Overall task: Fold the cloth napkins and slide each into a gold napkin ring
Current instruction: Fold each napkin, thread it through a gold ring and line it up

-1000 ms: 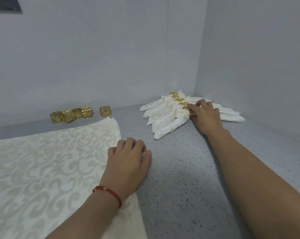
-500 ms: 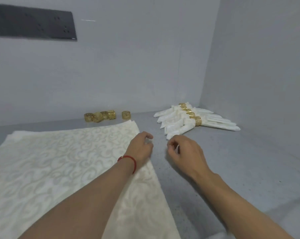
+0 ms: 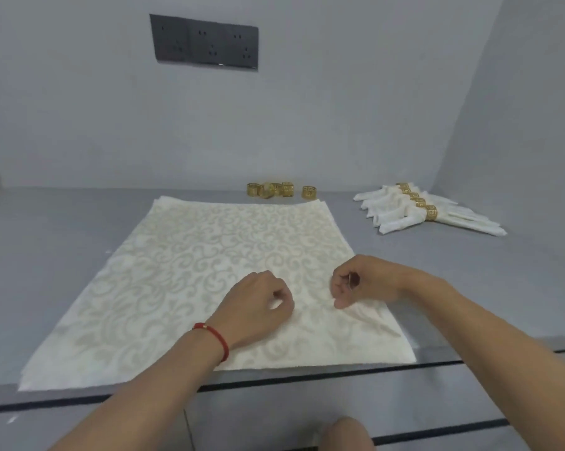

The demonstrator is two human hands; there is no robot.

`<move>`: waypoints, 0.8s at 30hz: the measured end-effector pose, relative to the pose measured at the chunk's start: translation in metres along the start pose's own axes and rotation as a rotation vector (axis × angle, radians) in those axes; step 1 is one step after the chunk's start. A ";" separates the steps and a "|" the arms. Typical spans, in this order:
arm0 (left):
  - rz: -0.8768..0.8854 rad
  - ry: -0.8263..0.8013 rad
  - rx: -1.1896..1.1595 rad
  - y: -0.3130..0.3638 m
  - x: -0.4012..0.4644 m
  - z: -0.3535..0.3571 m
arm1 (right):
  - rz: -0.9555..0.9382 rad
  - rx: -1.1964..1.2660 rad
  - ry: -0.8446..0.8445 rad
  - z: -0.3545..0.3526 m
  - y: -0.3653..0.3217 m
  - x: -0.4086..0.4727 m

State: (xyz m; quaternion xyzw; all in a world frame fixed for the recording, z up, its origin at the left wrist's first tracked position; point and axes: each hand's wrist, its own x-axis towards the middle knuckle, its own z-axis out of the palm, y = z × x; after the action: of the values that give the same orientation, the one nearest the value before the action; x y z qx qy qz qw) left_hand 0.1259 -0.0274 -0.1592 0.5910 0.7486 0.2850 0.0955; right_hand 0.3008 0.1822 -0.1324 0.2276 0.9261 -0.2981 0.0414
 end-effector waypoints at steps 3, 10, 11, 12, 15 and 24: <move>0.000 -0.082 0.095 -0.001 -0.006 0.000 | -0.007 -0.027 0.059 -0.003 -0.006 0.005; -0.015 -0.020 0.221 0.005 -0.001 -0.003 | -0.052 -0.163 0.447 0.006 -0.030 0.025; -0.052 0.025 0.177 0.002 0.001 -0.003 | -0.039 -0.173 0.437 0.007 -0.029 0.025; -0.083 0.060 0.140 0.000 0.002 -0.004 | -0.028 -0.151 0.409 0.008 -0.027 0.022; -0.160 0.176 0.007 -0.004 0.006 -0.007 | -0.014 0.038 0.297 0.002 -0.008 0.010; -0.135 0.190 -0.194 -0.008 0.008 -0.012 | 0.027 0.034 0.599 0.019 0.004 0.035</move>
State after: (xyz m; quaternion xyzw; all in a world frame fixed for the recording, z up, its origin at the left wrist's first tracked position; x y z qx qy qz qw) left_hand 0.1110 -0.0247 -0.1523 0.4977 0.7612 0.4036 0.0998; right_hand 0.2704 0.1886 -0.1574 0.3182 0.8889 -0.2324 -0.2335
